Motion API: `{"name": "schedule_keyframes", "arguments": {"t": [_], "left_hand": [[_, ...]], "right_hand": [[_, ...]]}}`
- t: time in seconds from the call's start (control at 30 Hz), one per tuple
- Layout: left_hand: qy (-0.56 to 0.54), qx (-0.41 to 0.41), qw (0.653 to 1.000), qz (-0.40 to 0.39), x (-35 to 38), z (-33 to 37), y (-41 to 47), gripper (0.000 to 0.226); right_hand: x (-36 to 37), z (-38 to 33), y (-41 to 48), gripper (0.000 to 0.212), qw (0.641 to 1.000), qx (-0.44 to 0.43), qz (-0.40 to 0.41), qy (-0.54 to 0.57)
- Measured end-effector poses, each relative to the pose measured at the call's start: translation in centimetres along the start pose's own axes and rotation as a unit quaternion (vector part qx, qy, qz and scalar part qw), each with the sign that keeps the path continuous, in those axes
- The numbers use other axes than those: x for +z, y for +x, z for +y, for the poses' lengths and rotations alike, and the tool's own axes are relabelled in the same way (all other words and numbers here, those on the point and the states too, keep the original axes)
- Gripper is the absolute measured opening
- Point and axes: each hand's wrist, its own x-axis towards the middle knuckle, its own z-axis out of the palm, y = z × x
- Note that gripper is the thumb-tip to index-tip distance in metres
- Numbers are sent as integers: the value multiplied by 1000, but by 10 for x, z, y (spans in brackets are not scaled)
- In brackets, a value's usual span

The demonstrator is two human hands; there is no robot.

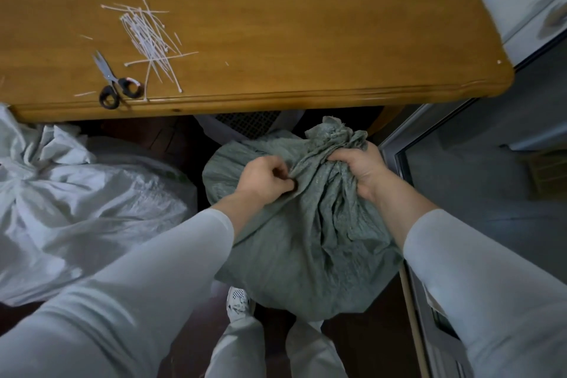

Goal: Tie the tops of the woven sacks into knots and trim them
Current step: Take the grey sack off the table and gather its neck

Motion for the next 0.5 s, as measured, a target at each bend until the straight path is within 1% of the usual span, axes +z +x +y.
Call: {"name": "schedule_keyframes", "arguments": {"t": [0.07,0.2,0.23,0.3,0.33,0.43,0.5], "left_hand": [[-22,7,1000,16,-9,-1,-2,23],[-22,30,997,71,-36,-1,1,14],[-23,27,996,78,-45,0,2,17],[-12,28,996,80,-62,2,3,34],[-2,33,996,80,-68,4,3,34],[24,26,994,102,-80,4,0,25],[4,15,993,115,-82,0,-3,22]], "right_hand": [[2,-2,-1,33,1000,-3,2,-4],[-1,-5,-5,32,1000,-7,4,-12],[-2,-6,-7,31,1000,-8,0,-14],[-1,-11,-10,31,1000,-12,-12,-20],[1,-14,-12,30,999,-17,-18,-24],[8,-21,-15,28,999,-33,-14,-40],[10,-25,-16,27,998,-43,-1,-49]]}}
